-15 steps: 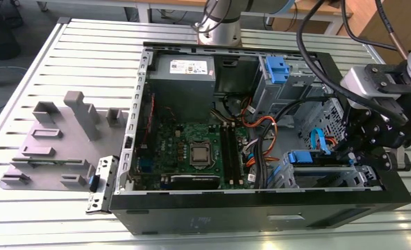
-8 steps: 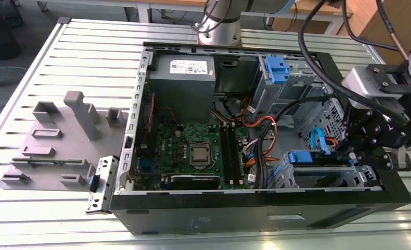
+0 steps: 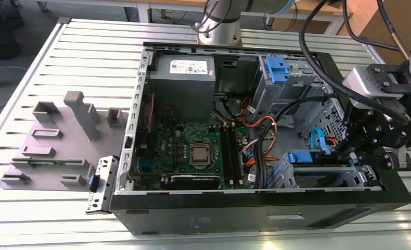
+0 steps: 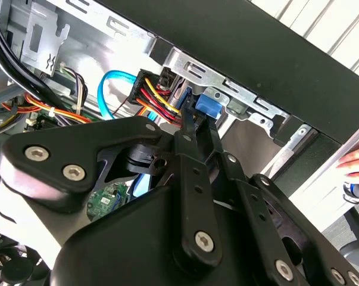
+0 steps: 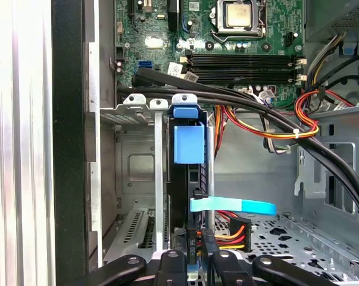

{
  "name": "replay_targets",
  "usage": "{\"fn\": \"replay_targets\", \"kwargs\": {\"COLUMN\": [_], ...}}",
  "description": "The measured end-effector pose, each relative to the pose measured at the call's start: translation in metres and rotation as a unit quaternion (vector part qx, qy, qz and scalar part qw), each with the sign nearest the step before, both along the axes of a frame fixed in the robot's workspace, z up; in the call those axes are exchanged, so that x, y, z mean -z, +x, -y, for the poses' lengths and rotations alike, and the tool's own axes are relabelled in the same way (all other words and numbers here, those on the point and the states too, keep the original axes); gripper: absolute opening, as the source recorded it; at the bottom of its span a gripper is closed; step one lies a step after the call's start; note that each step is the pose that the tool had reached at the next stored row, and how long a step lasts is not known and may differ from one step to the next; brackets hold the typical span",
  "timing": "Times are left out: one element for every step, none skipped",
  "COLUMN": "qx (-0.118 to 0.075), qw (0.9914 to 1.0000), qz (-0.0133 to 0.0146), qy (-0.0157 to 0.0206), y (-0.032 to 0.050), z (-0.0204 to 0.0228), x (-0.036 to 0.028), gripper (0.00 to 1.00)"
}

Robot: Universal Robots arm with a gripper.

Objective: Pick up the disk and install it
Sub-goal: 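Insert the second disk wire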

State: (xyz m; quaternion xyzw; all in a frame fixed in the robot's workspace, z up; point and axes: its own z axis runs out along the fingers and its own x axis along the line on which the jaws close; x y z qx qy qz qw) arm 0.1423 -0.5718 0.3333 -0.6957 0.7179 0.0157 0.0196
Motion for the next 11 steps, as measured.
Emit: {"fn": "replay_targets", "kwargs": {"qx": [0.000, 0.000, 0.000, 0.000, 0.000, 0.000, 0.000, 0.000, 0.000, 0.000, 0.000], "qw": [1.00000, 1.00000, 1.00000, 1.00000, 1.00000, 1.00000, 1.00000, 1.00000, 1.00000, 1.00000, 1.00000], "qz": [0.0000, 0.0000, 0.0000, 0.0000, 0.0000, 0.0000, 0.0000, 0.0000, 0.0000, 0.0000, 0.0000], "qy": [0.0000, 0.0000, 0.0000, -0.0002, -0.0001, -0.0001, -0.0001, 0.0000, 0.0000, 0.0000, 0.0000], "y": [0.0000, 0.0000, 0.0000, 0.0001, 0.0001, 0.0001, 0.0001, 0.0001, 0.0001, 0.0001, 0.0002], "z": [0.0000, 0.0000, -0.0001, -0.0001, -0.0001, -0.0001, -0.0001, -0.0001, -0.0001, -0.0001, -0.0002], "x": [0.0000, 0.0000, 0.0000, -0.0001, -0.0001, -0.0001, -0.0001, 0.0000, 0.0000, 0.0000, 0.0000], "gripper": [0.24, 0.24, 0.24, 0.23, 0.17, 0.17, 0.17, 0.17, 0.17, 0.17, 0.17]}}
